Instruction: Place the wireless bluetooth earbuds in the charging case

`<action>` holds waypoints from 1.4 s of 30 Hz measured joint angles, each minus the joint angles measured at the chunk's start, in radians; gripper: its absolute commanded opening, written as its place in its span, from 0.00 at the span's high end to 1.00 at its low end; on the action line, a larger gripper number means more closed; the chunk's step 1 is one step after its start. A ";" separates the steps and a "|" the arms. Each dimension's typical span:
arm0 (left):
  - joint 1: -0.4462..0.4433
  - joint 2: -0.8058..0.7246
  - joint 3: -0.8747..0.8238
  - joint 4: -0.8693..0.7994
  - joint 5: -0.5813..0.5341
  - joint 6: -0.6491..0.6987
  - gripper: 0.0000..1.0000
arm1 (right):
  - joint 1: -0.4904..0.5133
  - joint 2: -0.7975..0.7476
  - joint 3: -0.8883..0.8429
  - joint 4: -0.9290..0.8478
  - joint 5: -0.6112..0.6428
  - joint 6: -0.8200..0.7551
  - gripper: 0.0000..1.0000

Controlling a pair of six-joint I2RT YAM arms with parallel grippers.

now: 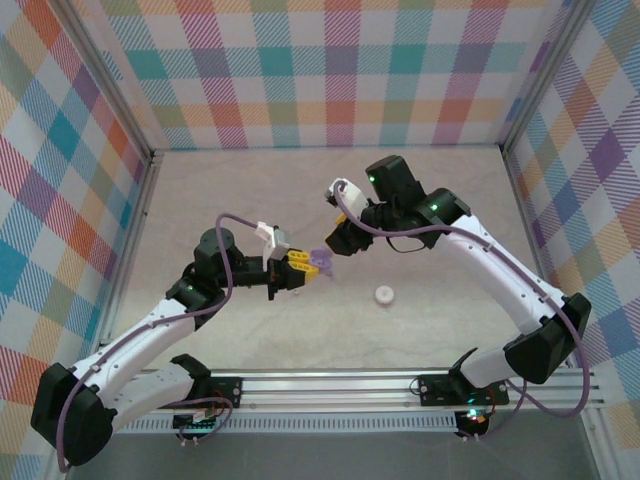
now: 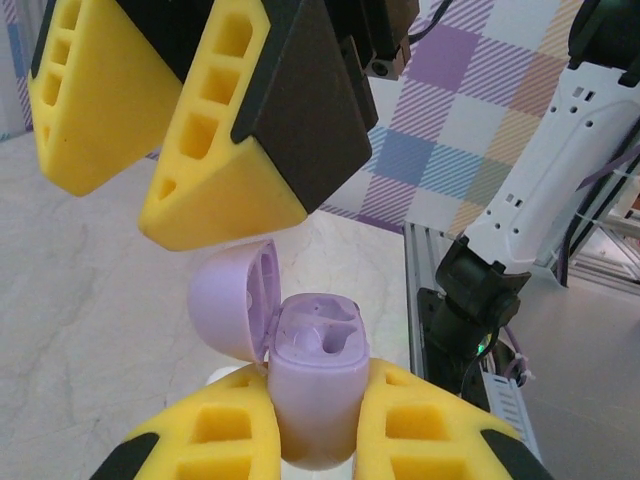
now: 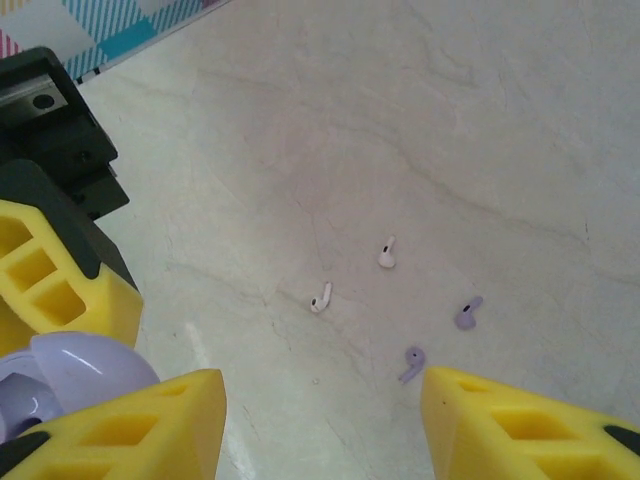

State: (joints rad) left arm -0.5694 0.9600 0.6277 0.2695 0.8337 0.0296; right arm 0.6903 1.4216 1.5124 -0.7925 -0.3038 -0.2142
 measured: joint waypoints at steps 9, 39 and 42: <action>0.011 -0.114 -0.181 0.125 -0.147 0.011 1.00 | -0.080 -0.109 -0.064 0.106 -0.035 0.201 0.46; 0.042 -0.412 -0.280 0.137 -0.223 0.104 1.00 | -0.093 0.279 -0.164 0.230 -0.045 0.450 0.69; 0.042 -0.402 -0.310 0.157 -0.245 0.111 1.00 | -0.092 0.356 -0.101 0.220 -0.019 0.504 0.72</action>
State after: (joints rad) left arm -0.5274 0.5583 0.3176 0.4267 0.5884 0.1406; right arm 0.5980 1.7775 1.4113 -0.5724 -0.3233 0.2893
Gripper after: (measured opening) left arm 0.157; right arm 0.285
